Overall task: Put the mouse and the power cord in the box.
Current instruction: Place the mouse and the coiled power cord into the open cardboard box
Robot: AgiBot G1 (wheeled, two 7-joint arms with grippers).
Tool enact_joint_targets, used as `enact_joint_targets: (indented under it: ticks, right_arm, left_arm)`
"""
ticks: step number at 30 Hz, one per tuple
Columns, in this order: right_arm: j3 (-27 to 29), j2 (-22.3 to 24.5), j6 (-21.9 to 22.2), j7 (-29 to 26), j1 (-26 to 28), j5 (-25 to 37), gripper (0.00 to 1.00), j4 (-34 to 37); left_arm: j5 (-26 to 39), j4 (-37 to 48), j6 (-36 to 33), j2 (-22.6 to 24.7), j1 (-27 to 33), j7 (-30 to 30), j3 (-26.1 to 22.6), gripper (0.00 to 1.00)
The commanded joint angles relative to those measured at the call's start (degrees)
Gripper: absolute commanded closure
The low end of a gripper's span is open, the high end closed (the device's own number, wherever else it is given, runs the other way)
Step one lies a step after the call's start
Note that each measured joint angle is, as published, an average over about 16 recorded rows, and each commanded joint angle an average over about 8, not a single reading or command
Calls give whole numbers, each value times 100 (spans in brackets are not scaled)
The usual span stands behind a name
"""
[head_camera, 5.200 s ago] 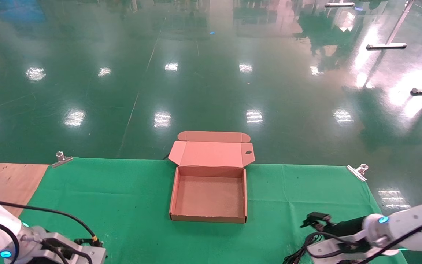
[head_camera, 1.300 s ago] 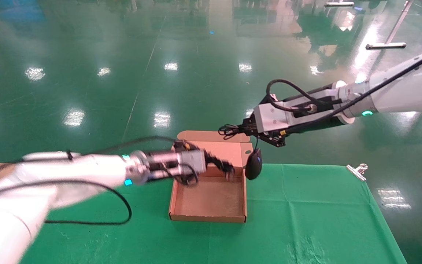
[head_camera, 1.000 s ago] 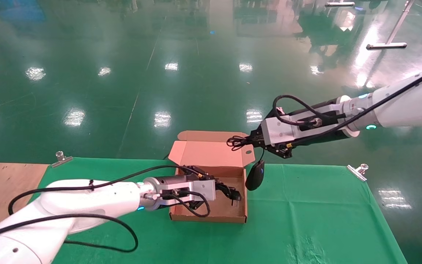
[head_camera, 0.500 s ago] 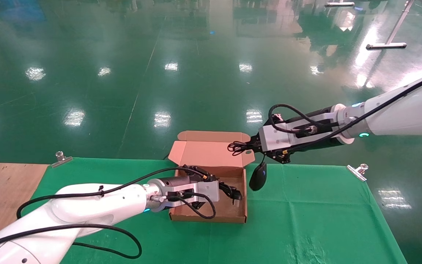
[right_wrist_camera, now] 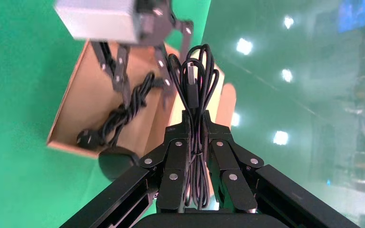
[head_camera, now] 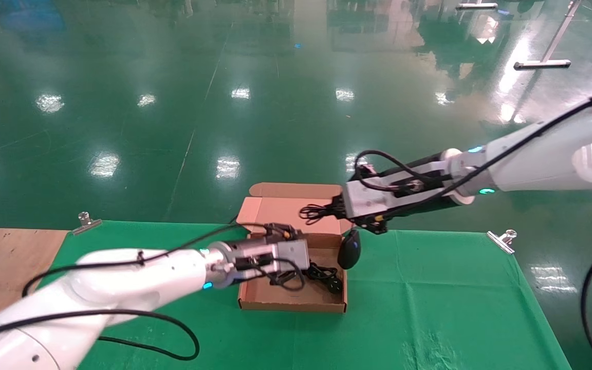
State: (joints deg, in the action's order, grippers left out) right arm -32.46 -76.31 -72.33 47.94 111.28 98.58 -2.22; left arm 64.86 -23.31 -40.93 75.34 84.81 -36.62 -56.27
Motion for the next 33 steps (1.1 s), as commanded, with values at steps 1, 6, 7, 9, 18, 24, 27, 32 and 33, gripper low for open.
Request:
enact_joint_targets:
  ticks: [1, 6, 7, 9, 18, 24, 27, 32, 33]
  right_arm:
    - [8, -72, 10, -5, 4, -9, 100, -5]
    - [-28, -176, 106, -188, -196, -43, 100, -327]
    - [-46, -188, 121, -250, -249, -57, 100, -428]
    - [-98, -210, 147, -399, -357, -97, 100, -657]
    - [-869, -269, 499, -1403, -936, -483, 100, -2124]
    - [-1776, -269, 1185, -2072, -1275, -852, 100, -2940]
    - [-2229, -265, 1636, -2281, -1422, -994, 100, -3172]
    - [-2864, -251, 2536, -2474, -1649, -1116, 100, -3274]
    - [-2966, -248, 2709, -2497, -1695, -1130, 99, -3257]
  left_arm:
    - [-165, 44, -96, -10, 80, 60, -14, 0]
    - [-946, 45, -1758, -866, 151, -12, 384, 0]
    - [-1118, 49, -2110, -1066, 135, -60, 479, 0]
    - [-1431, 93, -2722, -1425, 93, -166, 658, 0]
    - [-1949, 625, -4065, -2393, -20, -583, 974, 0]
    - [-2018, 974, -4325, -2690, -142, -745, 1021, 0]
    - [-2033, 1149, -4367, -2750, -181, -802, 1032, 0]
    - [-2016, 1422, -4342, -2686, -220, -871, 1020, 0]
    - [-2006, 1471, -4326, -2648, -230, -881, 1012, 0]
